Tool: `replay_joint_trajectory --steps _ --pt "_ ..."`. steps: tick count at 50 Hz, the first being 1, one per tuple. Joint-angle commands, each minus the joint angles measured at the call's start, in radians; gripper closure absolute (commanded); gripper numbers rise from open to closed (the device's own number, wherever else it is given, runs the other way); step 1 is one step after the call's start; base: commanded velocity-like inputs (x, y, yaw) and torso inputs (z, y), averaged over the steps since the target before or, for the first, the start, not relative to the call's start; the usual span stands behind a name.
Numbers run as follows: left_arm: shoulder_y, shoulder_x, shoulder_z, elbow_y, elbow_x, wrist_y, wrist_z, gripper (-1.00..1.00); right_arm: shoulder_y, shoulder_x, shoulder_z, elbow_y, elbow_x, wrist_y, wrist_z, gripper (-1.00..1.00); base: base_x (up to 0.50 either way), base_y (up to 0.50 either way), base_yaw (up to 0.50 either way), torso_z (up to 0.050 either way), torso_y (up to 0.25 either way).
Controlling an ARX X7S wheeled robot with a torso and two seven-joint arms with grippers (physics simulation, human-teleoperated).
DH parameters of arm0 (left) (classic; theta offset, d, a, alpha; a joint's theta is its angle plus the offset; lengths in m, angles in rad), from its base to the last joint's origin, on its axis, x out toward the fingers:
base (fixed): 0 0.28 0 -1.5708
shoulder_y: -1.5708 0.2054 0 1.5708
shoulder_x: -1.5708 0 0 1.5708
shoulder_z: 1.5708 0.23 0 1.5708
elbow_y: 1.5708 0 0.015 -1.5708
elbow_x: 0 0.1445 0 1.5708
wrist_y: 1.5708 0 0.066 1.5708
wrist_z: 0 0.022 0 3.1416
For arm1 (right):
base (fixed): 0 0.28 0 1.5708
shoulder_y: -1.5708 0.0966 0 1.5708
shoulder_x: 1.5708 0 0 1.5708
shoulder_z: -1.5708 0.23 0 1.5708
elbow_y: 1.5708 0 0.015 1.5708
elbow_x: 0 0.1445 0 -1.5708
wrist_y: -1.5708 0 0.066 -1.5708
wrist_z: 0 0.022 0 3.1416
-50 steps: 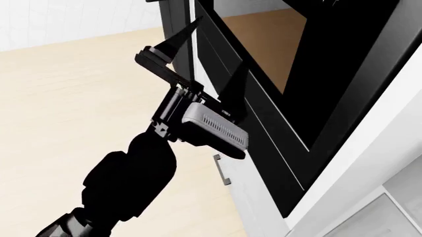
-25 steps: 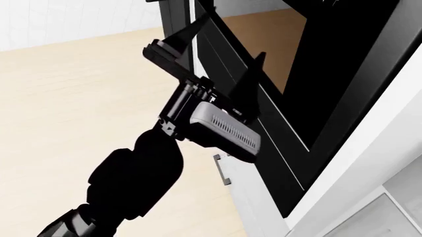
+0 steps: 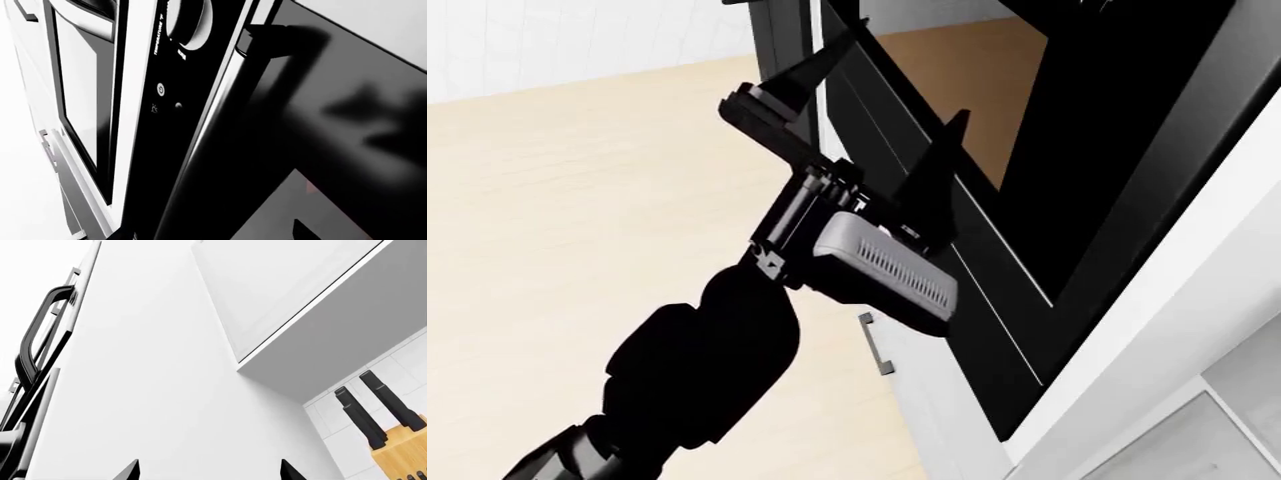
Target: Open the oven door
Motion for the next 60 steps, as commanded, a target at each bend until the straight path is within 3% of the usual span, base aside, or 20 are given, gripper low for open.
replay_joint_trajectory --steps 1,10,40,60 --pt "-0.023 0.017 0.004 -0.035 0.013 0.019 -0.025 -1.00 -0.002 0.001 -0.001 0.001 0.002 -0.001 0.001 -1.00 0.00 0.00 0.00 0.000 0.000" --pt "-0.047 0.024 0.004 -0.056 0.033 0.020 -0.043 -1.00 -0.005 0.002 -0.001 -0.002 0.006 -0.002 0.002 -1.00 0.00 0.00 0.00 0.000 0.000" --pt "-0.206 0.104 0.053 -0.347 0.016 0.218 -0.088 -1.00 -0.003 0.004 -0.006 0.002 0.005 -0.007 0.003 -1.00 0.00 0.00 0.00 0.000 0.000" --pt "-0.242 0.129 0.076 -0.417 -0.026 0.328 -0.098 -1.00 -0.001 0.007 -0.004 0.003 0.008 -0.005 0.006 -1.00 0.00 0.00 0.00 0.000 0.000"
